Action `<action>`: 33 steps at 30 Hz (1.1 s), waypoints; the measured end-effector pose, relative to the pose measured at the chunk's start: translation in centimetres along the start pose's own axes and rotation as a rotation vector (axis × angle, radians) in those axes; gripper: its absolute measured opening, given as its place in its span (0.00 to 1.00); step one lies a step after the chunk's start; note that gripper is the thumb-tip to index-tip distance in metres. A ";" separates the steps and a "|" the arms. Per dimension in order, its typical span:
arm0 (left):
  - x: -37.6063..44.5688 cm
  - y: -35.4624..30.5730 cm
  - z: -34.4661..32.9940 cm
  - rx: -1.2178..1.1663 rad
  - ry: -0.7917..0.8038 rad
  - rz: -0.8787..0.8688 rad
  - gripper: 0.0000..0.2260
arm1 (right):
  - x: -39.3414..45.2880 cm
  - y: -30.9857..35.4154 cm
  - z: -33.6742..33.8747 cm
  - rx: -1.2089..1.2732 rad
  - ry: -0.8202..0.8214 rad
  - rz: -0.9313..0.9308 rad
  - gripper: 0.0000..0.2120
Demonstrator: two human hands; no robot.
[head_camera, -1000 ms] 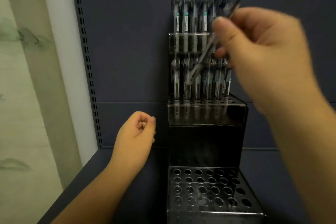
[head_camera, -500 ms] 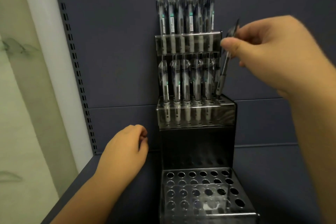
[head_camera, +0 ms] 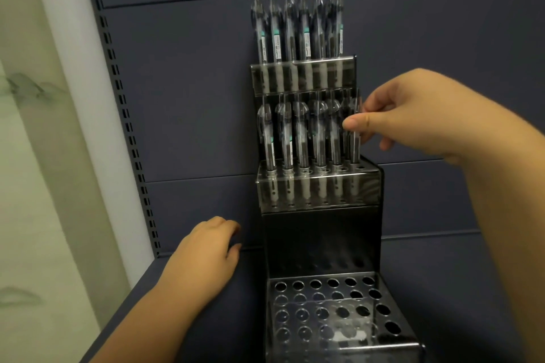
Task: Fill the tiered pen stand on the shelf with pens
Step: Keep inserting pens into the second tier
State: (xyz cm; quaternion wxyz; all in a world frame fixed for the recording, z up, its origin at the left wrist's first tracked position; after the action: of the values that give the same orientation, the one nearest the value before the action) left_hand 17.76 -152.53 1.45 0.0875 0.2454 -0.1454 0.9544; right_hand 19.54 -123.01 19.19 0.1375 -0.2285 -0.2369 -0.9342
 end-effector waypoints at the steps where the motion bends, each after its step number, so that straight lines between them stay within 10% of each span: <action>1: 0.0 0.0 -0.1 -0.003 0.003 0.001 0.13 | 0.1 -0.1 0.0 0.008 0.001 -0.004 0.16; 10: -0.3 -0.6 -0.1 -0.097 -0.033 0.034 0.16 | -1.2 -0.2 0.4 -0.106 0.017 -0.056 0.14; 22: -1.9 -5.2 6.7 -0.724 -0.756 -0.019 0.13 | -5.9 -5.2 -2.9 -0.264 -0.465 -0.078 0.14; 33: -1.0 -26.3 11.0 -0.250 -0.372 -0.528 0.17 | -11.8 -15.7 5.3 -0.571 -0.280 -0.163 0.17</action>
State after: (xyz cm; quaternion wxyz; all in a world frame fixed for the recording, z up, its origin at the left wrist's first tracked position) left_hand 29.74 -131.35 16.37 0.3326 0.4319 -0.2062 0.8126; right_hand 25.83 -105.27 11.56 -0.0413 -0.3645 0.0007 -0.9303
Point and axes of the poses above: each hand's wrist, its own x-axis towards the middle knuckle, its own z-axis out of the back of the hand, y = z × x, the point moved 2 cm from there along x, towards the middle knuckle, and after that the axes turned 8 degrees about -x, right-handed, at the moved point
